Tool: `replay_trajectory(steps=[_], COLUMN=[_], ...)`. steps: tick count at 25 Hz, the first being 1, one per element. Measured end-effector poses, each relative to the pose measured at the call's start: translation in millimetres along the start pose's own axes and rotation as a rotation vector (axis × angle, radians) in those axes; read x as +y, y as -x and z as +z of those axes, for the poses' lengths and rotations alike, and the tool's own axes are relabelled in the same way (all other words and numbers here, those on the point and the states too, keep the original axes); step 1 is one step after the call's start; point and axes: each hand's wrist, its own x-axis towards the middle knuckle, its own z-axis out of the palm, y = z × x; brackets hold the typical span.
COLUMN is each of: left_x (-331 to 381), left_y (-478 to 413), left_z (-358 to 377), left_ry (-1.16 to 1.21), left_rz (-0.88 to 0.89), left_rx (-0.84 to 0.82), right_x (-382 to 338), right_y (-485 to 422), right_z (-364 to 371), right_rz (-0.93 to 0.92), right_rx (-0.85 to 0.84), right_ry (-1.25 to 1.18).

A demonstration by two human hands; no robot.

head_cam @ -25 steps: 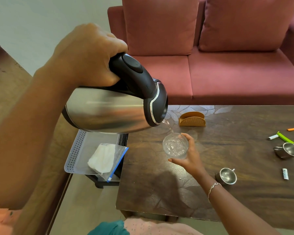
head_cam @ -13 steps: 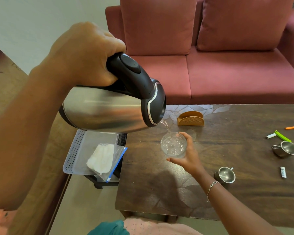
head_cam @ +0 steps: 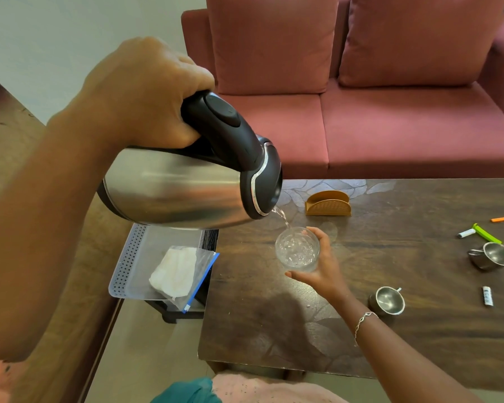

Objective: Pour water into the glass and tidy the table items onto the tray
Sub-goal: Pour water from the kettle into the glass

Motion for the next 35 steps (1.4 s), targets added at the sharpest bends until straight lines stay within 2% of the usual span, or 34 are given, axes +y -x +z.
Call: replay_trajectory(steps=[3,20,28,35], left_x=[2.2,-7.2,-17.1,-32.8], left_y=[0.4,4.2,21.7,52.9], left_z=[-1.2,1.8,11.2,30.5], left_ry=[-0.059,-0.054,0.047,0.255], left_rz=[0.094,0.121,0.029,-0.193], left_rx=[0.048,0.051,0.135,0.330], right_x=[-0.1,-21.7,-52.2,-75.4], right_y=[-0.2,-1.1,-6.0,-9.1], right_z=[0.9,8.9,8.8,8.3], right_rz=[-0.004,-0.016,-0.058,-0.090], right_rx=[0.006,-0.011,-0.019,-0.035], right_ry=[0.007,-0.022,-0.092,-0.096])
